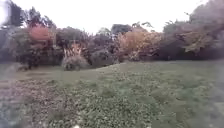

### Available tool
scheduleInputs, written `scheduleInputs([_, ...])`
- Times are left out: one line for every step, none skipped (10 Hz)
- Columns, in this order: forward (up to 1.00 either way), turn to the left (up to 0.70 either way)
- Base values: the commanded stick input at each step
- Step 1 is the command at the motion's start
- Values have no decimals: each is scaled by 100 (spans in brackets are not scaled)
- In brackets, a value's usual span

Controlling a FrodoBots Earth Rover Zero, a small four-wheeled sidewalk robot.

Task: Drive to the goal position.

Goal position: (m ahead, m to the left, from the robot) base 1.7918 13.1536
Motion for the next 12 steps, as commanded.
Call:
scheduleInputs([100,3])
scheduleInputs([100,4])
scheduleInputs([100,5])
scheduleInputs([100,37])
scheduleInputs([100,39])
scheduleInputs([100,40])
scheduleInputs([100,40])
scheduleInputs([100,40])
scheduleInputs([100,25])
scheduleInputs([100,9])
scheduleInputs([100,3])
scheduleInputs([100,3])
